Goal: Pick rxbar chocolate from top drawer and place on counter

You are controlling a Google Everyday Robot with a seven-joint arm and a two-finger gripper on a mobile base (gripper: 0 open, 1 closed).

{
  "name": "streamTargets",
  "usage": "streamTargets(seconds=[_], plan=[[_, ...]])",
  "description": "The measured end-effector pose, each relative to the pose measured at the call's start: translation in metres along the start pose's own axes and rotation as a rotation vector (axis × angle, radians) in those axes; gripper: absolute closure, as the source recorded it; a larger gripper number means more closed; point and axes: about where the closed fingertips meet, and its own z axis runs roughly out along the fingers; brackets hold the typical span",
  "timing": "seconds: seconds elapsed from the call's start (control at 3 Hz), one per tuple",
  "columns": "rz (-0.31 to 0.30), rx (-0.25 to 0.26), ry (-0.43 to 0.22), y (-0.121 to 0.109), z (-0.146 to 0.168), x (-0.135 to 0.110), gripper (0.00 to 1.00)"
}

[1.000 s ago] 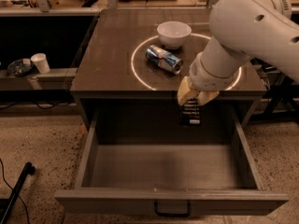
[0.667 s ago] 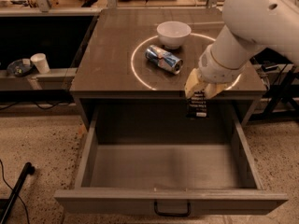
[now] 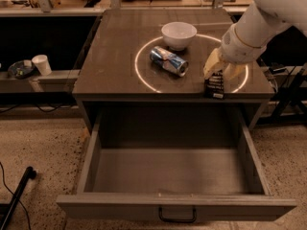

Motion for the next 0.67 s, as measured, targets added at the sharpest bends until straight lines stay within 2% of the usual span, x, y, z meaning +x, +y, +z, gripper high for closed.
streamTargets(seconds=[0.33, 0.67], plan=[[0.052, -0.02, 0.044, 0.024, 0.003, 0.036, 0.98], [0.078, -0.043, 0.041, 0.036, 0.014, 0.046, 0.68]])
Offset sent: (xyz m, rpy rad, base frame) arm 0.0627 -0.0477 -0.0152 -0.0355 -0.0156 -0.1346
